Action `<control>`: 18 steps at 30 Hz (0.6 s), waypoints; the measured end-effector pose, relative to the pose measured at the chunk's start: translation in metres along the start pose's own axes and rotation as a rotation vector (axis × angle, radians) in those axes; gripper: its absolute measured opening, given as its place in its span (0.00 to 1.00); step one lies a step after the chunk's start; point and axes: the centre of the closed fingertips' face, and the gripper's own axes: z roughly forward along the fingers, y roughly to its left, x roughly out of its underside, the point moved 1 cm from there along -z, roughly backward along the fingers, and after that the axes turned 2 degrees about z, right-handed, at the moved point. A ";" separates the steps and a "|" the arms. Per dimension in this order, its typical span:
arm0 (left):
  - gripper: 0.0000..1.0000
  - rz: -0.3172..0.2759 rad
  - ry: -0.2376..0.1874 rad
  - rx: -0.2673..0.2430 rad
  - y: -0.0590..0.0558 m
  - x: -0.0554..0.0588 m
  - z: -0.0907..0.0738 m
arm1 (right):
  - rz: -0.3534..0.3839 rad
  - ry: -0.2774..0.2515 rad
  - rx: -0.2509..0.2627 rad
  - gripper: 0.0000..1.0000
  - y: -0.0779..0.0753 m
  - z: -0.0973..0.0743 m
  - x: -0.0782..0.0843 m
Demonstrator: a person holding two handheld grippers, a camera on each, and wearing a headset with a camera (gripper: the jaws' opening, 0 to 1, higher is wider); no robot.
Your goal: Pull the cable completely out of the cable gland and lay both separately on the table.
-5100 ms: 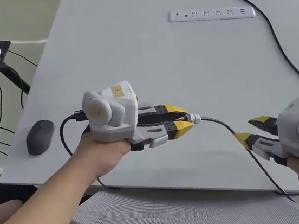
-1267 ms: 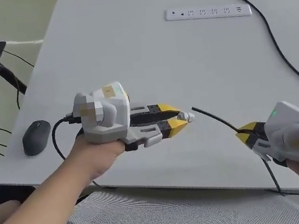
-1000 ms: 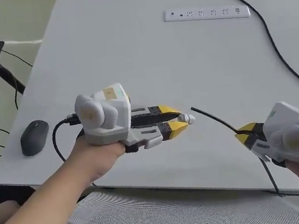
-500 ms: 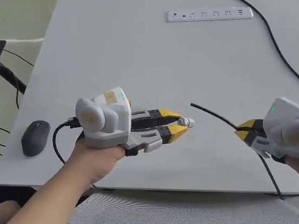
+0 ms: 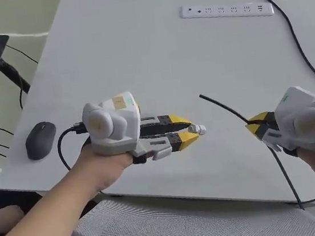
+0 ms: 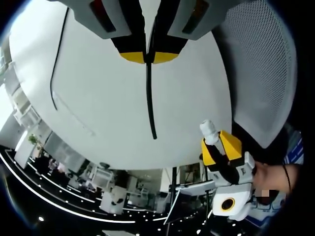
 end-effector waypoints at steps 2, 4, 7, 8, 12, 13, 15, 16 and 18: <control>0.16 0.000 0.000 0.000 0.001 0.003 -0.001 | 0.002 0.001 -0.006 0.00 0.001 0.004 -0.005; 0.16 -0.004 0.000 0.000 0.002 0.005 -0.002 | 0.002 0.003 -0.010 0.00 0.002 0.008 -0.009; 0.16 -0.008 0.000 -0.001 0.003 0.009 -0.004 | 0.004 0.012 -0.020 0.00 0.002 0.015 -0.014; 0.16 -0.009 0.001 0.000 0.003 0.011 -0.005 | 0.004 0.013 -0.022 0.00 0.002 0.018 -0.016; 0.16 -0.014 0.002 0.001 0.005 0.016 -0.009 | 0.005 0.019 -0.027 0.00 0.002 0.025 -0.023; 0.16 -0.018 0.001 0.000 0.006 0.018 -0.010 | 0.009 0.018 -0.028 0.00 0.002 0.027 -0.025; 0.16 -0.022 0.000 -0.002 0.008 0.021 -0.012 | 0.017 0.015 -0.030 0.00 0.002 0.030 -0.030; 0.16 -0.025 -0.001 -0.002 0.009 0.022 -0.013 | 0.018 0.014 -0.030 0.00 0.002 0.031 -0.032; 0.16 -0.028 0.000 -0.001 0.011 0.025 -0.015 | 0.019 0.017 -0.032 0.00 0.003 0.036 -0.035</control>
